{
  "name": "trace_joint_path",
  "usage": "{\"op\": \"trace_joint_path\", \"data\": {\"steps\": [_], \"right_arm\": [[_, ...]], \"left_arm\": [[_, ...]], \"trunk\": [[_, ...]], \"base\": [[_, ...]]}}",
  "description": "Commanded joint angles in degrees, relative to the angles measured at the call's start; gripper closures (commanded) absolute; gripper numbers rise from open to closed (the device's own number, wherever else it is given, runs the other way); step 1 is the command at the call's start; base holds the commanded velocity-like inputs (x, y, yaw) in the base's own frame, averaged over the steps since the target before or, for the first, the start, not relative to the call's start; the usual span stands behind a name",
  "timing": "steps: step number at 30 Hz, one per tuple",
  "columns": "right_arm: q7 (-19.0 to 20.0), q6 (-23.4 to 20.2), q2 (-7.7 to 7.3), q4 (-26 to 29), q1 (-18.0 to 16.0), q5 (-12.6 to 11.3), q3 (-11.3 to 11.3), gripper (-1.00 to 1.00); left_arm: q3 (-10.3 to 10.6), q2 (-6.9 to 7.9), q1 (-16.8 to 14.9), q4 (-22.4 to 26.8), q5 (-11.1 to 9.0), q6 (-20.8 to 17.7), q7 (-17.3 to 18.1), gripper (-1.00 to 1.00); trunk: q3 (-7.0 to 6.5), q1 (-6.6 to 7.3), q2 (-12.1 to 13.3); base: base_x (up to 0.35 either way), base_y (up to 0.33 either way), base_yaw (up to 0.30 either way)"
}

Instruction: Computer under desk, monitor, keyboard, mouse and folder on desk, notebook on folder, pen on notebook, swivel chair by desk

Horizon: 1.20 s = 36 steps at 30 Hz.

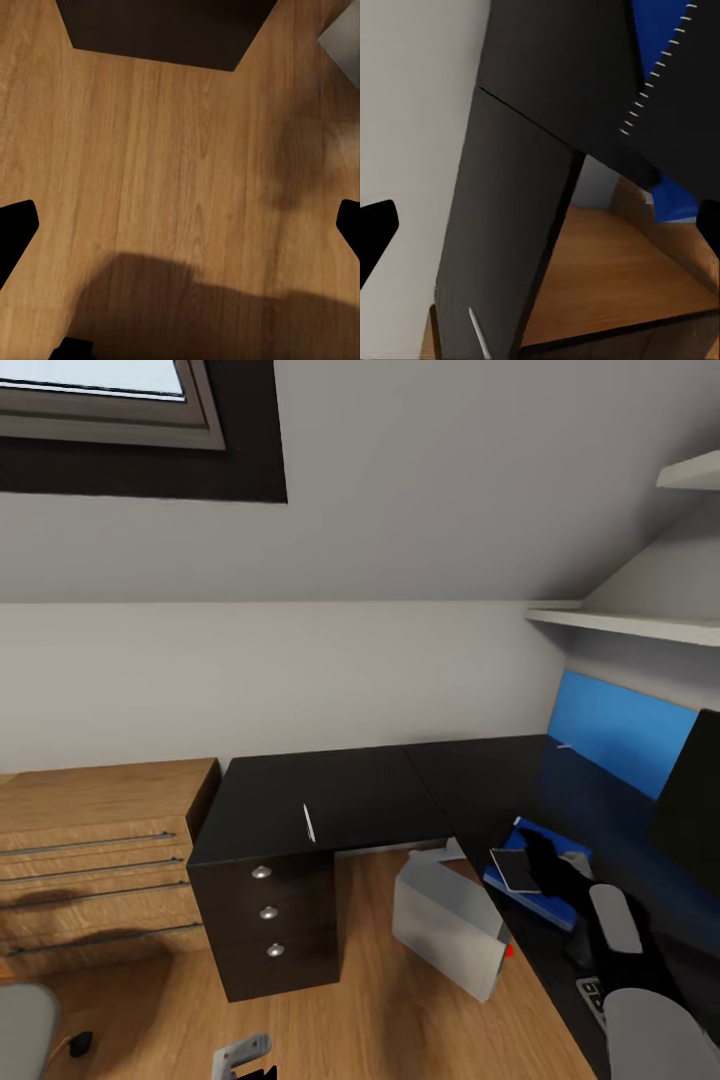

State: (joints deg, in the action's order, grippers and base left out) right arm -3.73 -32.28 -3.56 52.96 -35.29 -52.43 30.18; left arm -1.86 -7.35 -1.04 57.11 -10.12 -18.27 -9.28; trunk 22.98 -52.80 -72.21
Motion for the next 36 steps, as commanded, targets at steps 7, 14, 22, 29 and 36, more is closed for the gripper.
{"op": "trace_joint_path", "data": {"steps": [7, 14, 22, 29, 36], "right_arm": [[-0.48, -0.66, 3.27, 4.27, -0.09, 15.0, -1.92, -1.0], [-0.1, -0.35, 5.92, 9.11, 0.99, 31.8, -10.58, -1.0], [-0.39, -0.43, 7.41, 13.56, 3.43, 34.64, -14.96, -1.0], [-4.17, -0.18, 7.74, 13.65, 3.93, 47.0, -26.75, -1.0], [-4.46, -0.04, 7.67, 13.63, 5.1, 47.9, -28.77, -1.0]], "left_arm": [[-0.07, -0.02, -0.02, 0.1, -0.6, -0.18, -0.3, -1.0], [-0.07, 0.05, -0.02, 0.1, -0.59, -0.1, -0.15, -1.0], [-0.07, 0.06, -0.02, 0.1, -0.52, -0.1, -0.08, -1.0], [-0.07, 0.06, -0.02, 0.1, -0.55, -0.1, -0.17, -1.0], [-0.07, 0.06, -0.02, 0.1, -0.52, -0.05, -0.15, -1.0]], "trunk": [[-1.19, 1.54, 2.78], [-2.45, 3.08, 5.59], [-3.89, 4.84, 8.8], [-5.14, 6.37, 11.6], [-6.4, 7.91, 14.41]], "base": [[0.0, 0.0, 0.0], [0.0, 0.0, 0.0], [0.0, 0.0, 0.0], [0.0, 0.0, 0.0], [0.0, 0.0, 0.0]]}}
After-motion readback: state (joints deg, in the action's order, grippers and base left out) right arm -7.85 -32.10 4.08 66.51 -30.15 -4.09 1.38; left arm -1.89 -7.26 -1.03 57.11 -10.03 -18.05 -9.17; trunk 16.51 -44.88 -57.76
